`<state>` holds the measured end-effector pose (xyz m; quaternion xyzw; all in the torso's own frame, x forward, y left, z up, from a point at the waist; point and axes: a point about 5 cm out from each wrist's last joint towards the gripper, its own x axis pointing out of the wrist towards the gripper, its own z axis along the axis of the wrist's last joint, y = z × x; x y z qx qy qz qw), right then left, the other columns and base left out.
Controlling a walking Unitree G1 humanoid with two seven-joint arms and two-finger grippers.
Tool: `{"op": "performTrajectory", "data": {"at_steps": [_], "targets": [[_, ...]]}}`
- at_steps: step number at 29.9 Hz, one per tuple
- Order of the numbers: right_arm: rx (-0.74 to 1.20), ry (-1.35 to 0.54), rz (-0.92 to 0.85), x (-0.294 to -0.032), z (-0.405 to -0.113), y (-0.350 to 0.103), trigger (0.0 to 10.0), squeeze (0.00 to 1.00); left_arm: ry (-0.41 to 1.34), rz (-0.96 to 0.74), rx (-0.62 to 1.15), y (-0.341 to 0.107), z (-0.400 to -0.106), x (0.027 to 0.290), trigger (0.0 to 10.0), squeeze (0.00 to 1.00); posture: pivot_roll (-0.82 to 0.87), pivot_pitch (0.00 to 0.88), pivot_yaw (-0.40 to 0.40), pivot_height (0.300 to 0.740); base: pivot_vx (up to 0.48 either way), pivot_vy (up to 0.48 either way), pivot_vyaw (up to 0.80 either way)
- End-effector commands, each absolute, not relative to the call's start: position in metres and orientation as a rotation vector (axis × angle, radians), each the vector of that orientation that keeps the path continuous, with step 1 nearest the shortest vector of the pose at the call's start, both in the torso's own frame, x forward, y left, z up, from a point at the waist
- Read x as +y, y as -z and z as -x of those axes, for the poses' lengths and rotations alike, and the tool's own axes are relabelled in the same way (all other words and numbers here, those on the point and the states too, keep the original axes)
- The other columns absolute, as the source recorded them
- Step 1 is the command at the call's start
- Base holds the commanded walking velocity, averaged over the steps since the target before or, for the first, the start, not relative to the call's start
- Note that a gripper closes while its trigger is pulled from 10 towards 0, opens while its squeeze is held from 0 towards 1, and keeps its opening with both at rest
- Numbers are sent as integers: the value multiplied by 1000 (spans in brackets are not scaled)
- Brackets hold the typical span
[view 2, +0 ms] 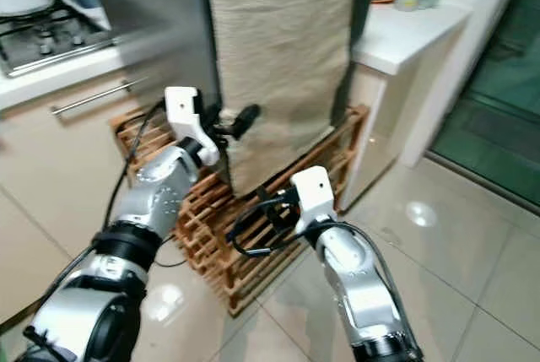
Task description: Restocking fridge
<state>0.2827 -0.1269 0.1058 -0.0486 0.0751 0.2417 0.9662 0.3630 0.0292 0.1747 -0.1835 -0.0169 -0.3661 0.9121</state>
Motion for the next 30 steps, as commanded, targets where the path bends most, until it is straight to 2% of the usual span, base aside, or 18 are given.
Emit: {"op": "performTrajectory", "data": {"at_steps": [1, 6, 9, 11, 12, 14, 15, 17, 20, 21, 22, 23, 25, 26, 27, 28, 30], "targets": [[185, -541, 85, -125, -275, -103, 10000, 0, 958, 355, -162, -214, -352, -8, 10000, 0, -199, 0, 76, 740, 0, 0, 0], [275, -601, 105, -133, -260, -93, 10000, 0, 1148, 421, -158, -222, -330, -44, 10000, 0, -227, 0, 93, 740, 0, 0, 0], [280, -614, 116, -130, -258, -94, 10000, 0, 1165, 402, -158, -220, -328, -42, 10000, 0, -226, 0, 96, 740, 0, 0, 0], [281, -621, 125, -129, -258, -95, 10000, 0, 1132, 397, -153, -218, -332, -31, 10000, 0, -217, 0, 100, 740, 0, 0, 0], [281, -637, 136, -128, -258, -97, 10000, 0, 1068, 347, -159, -213, -336, -12, 10000, 0, -209, 0, 100, 740, 0, 0, 0], [281, -642, 139, -127, -257, -98, 10000, 0, 1043, 326, -163, -212, -337, -5, 10000, 0, -207, 0, 99, 740, 0, 0, 0], [276, -641, 134, -127, -258, -99, 10000, 0, 960, 278, -157, -205, -341, 16, 10000, 0, -195, 0, 95, 740, 0, 0, 0], [274, -637, 127, -126, -259, -100, 10000, 0, 906, 256, -150, -200, -343, 32, 10000, 0, -187, 0, 92, 740, 0, 0, 0], [252, -597, 118, -126, -264, -100, 10000, 0, 711, 216, -144, -189, -344, 89, 10000, 0, -162, 0, 78, 740, 0, 0, 0], [246, -592, 117, -126, -265, -100, 10000, 0, 676, 207, -144, -187, -343, 99, 10000, 0, -157, 0, 75, 740, 0, 0, 0], [231, -518, 99, -128, -275, -101, 10000, 0, 560, 180, -147, -182, -339, 134, 10000, 0, -138, 0, 64, 740, 0, 0, 0], [231, -518, 99, -128, -275, -101, 10000, 0, 560, 180, -147, -182, -339, 134, 10000, 0, -138, 0, 64, 740, 0, 0, 0], [215, -460, 101, -131, -283, -102, 10000, 0, 456, 168, -140, -178, -331, 164, 10000, 0, -116, 0, 51, 740, 0, 0, 0], [215, -460, 101, -131, -283, -102, 10000, 0, 456, 168, -140, -178, -331, 164, 10000, 0, -116, 0, 51, 740, 0, 0, 0], [204, -437, 102, -132, -288, -103, 10000, 0, 366, 166, -144, -174, -323, 186, 10000, 0, -104, 0, 43, 740, 0, 0, 0], [204, -437, 102, -132, -288, -103, 10000, 0, 366, 166, -144, -174, -323, 186, 10000, 0, -104, 0, 43, 740, 0, 0, 0], [174, -415, 95, -133, -296, -108, 10000, 0, 196, 154, -151, -168, -310, 220, 10000, 0, -79, 0, 27, 740, 0, 0, 0]]}}
